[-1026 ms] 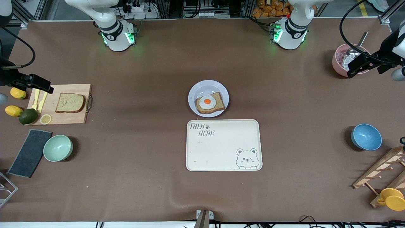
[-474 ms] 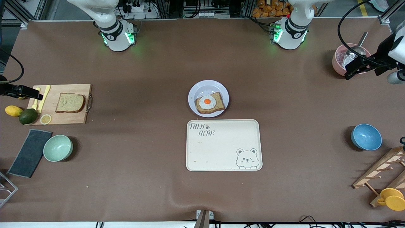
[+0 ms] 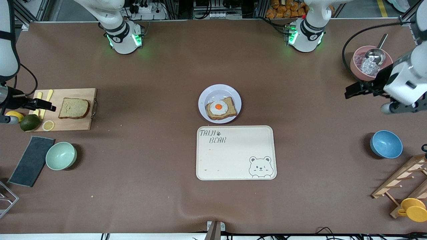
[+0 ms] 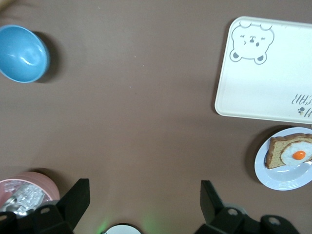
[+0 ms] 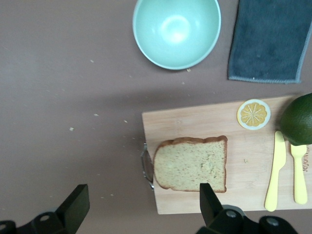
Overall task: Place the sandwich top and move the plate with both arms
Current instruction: 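Reach the right gripper to the bread slice while the left gripper approaches the plate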
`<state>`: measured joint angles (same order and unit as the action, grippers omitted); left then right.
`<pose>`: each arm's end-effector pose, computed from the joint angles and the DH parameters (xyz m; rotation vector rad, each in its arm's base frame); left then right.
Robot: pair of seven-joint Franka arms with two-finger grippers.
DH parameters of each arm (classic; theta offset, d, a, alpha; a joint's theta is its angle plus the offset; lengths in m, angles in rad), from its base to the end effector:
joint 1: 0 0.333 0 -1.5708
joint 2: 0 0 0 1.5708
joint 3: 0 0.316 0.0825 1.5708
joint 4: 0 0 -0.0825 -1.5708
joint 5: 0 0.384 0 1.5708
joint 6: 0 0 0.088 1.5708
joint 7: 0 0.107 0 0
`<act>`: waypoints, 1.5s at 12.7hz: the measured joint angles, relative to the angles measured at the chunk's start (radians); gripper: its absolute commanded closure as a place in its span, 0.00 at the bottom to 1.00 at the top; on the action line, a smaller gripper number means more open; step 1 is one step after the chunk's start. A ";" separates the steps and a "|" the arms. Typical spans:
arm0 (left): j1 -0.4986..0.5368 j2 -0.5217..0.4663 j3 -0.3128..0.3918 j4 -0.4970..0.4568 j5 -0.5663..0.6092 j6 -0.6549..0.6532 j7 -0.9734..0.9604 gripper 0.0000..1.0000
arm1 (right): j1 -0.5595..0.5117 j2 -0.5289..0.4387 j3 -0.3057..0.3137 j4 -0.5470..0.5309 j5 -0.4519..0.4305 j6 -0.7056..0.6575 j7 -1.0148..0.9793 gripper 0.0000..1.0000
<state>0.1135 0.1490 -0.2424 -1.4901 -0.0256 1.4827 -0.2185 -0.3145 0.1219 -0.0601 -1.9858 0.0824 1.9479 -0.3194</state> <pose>0.5825 -0.0683 0.5725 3.0944 0.1380 -0.2489 0.5257 -0.2000 0.3917 -3.0154 0.1385 0.1924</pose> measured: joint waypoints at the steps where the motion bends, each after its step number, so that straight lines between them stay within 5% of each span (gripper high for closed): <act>1: -0.001 0.015 -0.001 -0.011 -0.019 0.019 0.000 0.00 | -0.024 0.011 0.000 -0.022 0.006 0.017 -0.034 0.00; 5: -0.003 0.018 -0.014 -0.072 -0.123 0.108 0.001 0.00 | -0.111 0.106 -0.001 -0.041 0.076 0.094 -0.232 0.00; 9: -0.005 -0.025 -0.055 -0.222 -0.182 0.280 0.004 0.00 | -0.161 0.200 -0.001 -0.042 0.094 0.172 -0.331 0.17; 13: 0.007 -0.080 -0.054 -0.402 -0.408 0.421 0.095 0.00 | -0.185 0.237 -0.001 -0.043 0.109 0.184 -0.390 0.30; 19: 0.040 -0.081 -0.053 -0.478 -0.638 0.458 0.217 0.00 | -0.253 0.309 -0.001 -0.045 0.153 0.206 -0.497 0.40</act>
<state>0.1535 0.0675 -0.2955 -1.9679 -0.6632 1.9411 -0.0016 -0.5675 0.4308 -0.0609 -2.0307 0.2353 2.1538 -0.8166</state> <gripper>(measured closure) 0.000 0.348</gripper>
